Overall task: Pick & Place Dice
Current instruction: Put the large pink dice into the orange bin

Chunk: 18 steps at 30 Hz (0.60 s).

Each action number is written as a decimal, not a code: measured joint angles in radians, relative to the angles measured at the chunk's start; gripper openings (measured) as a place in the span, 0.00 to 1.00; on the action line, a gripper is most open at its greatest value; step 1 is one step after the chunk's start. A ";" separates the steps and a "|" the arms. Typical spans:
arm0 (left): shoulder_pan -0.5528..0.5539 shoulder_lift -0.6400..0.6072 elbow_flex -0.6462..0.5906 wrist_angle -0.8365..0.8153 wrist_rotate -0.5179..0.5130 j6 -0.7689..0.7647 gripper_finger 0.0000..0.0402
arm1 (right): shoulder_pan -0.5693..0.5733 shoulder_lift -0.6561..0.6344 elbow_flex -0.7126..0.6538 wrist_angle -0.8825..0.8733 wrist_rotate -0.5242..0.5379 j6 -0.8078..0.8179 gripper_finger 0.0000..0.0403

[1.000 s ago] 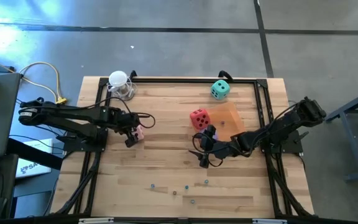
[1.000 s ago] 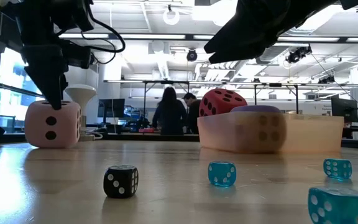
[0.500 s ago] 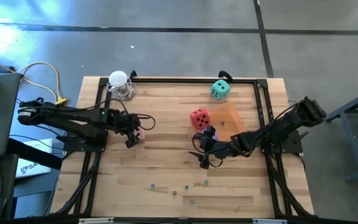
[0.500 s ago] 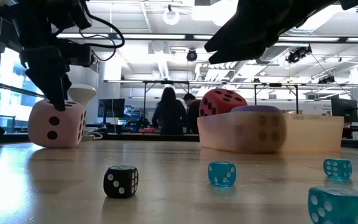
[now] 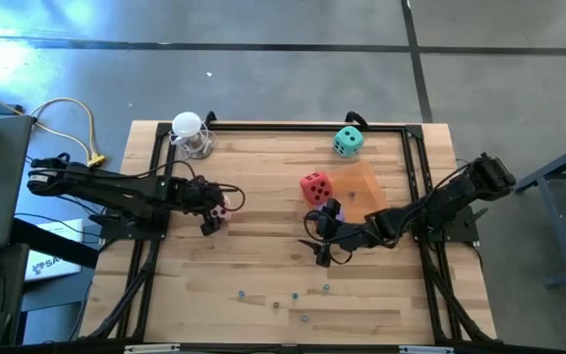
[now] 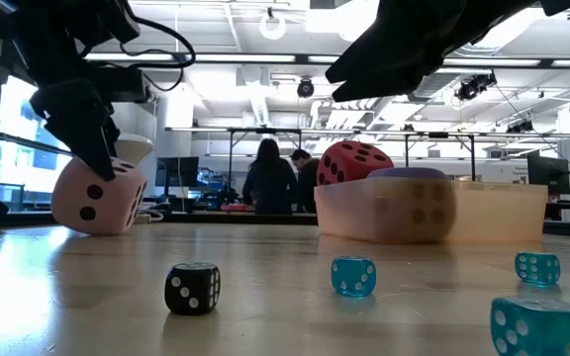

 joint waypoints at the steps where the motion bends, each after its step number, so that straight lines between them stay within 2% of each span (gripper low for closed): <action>1: 0.000 0.000 -0.003 0.000 0.006 0.001 0.99 | 0.000 0.000 0.000 0.000 0.000 0.000 0.75; 11: 0.002 0.000 -0.005 -0.002 0.036 0.010 0.89 | 0.000 0.000 0.000 0.000 0.000 0.004 0.75; 18: 0.001 0.000 -0.005 -0.002 0.041 -0.010 0.88 | 0.000 0.000 0.000 0.000 0.000 0.008 0.75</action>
